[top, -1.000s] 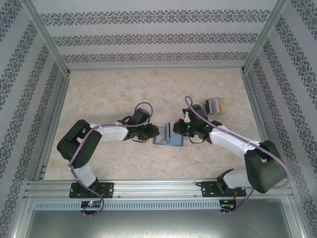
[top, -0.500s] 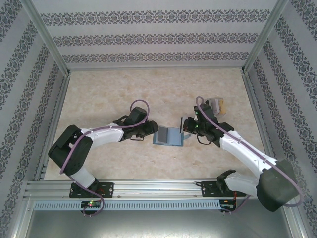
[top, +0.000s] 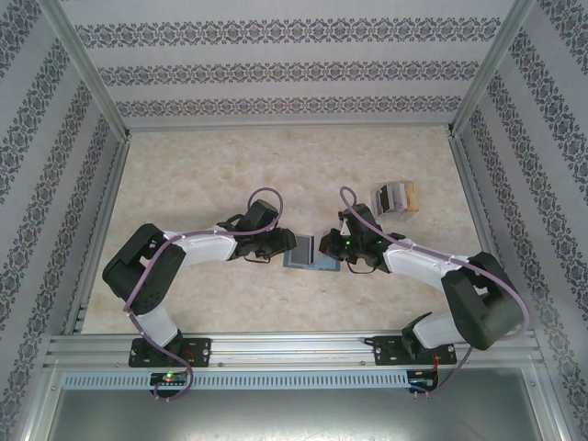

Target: Put the credit cards into the card holder

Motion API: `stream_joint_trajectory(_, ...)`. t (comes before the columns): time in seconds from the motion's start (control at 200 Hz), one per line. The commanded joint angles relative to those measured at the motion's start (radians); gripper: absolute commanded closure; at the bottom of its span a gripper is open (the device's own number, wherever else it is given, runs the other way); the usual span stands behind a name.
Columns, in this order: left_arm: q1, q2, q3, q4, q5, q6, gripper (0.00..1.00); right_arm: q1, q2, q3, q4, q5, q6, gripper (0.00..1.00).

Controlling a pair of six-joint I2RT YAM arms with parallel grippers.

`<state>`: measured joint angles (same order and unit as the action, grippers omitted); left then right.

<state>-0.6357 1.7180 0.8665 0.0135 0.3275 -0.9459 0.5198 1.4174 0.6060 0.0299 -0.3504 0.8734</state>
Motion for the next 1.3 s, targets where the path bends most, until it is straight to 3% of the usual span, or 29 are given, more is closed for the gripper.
stream_joint_trajectory(0.0, -0.01, 0.019, 0.028, -0.014, 0.013, 0.016, 0.56, 0.006, 0.014, -0.018, 0.074, -0.022, 0.025, 1.0)
stream_joint_trajectory(0.435, -0.01, 0.055, 0.028, -0.029, 0.017, 0.018, 0.67, -0.002, 0.038, -0.061, 0.055, 0.003, 0.003, 1.0)
stream_joint_trajectory(0.674, -0.01, 0.055, 0.029, -0.037, 0.01, 0.018, 0.69, -0.027, -0.004, -0.106, 0.065, 0.005, 0.005, 1.0)
stream_joint_trajectory(1.049, -0.012, 0.067, 0.034, -0.035, 0.016, 0.017, 0.72, -0.017, 0.12, -0.095, 0.173, -0.05, 0.028, 1.0)
stream_joint_trajectory(1.294, -0.013, 0.063, 0.033, -0.035, 0.014, 0.013, 0.72, -0.01, 0.111, -0.083, 0.157, -0.028, 0.025, 1.0)
